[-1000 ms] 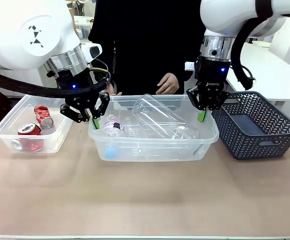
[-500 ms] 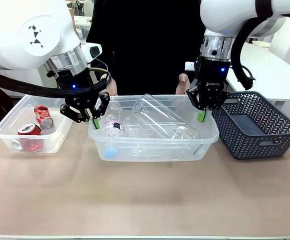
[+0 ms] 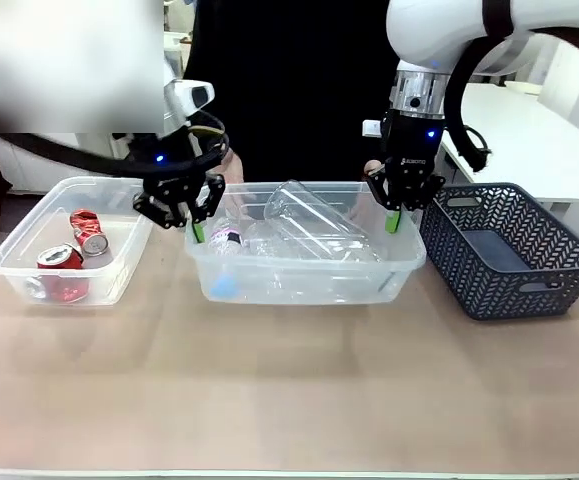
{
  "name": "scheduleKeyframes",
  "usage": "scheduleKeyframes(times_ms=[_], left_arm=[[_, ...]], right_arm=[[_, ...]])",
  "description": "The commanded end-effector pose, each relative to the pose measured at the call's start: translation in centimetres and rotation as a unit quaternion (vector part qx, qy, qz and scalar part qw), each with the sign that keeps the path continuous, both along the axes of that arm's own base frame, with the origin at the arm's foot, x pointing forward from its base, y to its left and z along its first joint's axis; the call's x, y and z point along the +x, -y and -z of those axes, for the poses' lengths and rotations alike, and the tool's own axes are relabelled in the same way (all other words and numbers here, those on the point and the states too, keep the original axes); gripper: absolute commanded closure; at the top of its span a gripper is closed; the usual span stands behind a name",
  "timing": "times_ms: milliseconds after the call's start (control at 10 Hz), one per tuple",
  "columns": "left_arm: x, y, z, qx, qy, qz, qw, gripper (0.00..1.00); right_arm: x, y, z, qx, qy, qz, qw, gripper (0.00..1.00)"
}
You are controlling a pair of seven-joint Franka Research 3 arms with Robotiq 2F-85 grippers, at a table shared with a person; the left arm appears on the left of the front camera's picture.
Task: Sort the waste into each basket.
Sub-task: Offer the picked Organizing box to the human.
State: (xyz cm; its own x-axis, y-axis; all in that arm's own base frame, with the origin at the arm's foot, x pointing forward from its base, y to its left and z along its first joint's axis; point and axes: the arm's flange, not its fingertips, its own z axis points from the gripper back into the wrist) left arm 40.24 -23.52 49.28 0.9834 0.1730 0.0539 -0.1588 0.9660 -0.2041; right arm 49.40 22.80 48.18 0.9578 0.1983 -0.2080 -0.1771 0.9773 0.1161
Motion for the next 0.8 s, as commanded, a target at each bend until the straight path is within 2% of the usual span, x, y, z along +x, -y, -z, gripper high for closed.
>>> scheduleKeyframes(times_ms=[0, 300, 400, 700], left_arm=[[6.5, 0.9, -0.8, -0.015, -0.015, 0.013, 1.0, 0.95], [9.2, 0.8, 1.0, -0.023, -0.042, -0.014, 0.999, 0.95], [8.6, -0.9, 1.3, -0.004, -0.021, -0.001, 1.0, 0.95], [8.6, -0.9, 1.3, -0.004, -0.021, -0.001, 1.0, 0.95]], right_arm=[[6.1, -1.9, -0.5, 0.03, -0.026, 0.016, 0.999, 0.95], [8.5, -1.8, 1.0, 0.064, -0.029, 0.067, 0.995, 0.95], [8.1, 0.1, 2.2, 0.026, -0.015, 0.024, 0.999, 0.95], [8.1, 0.1, 2.2, 0.026, -0.015, 0.024, 0.999, 0.95]])
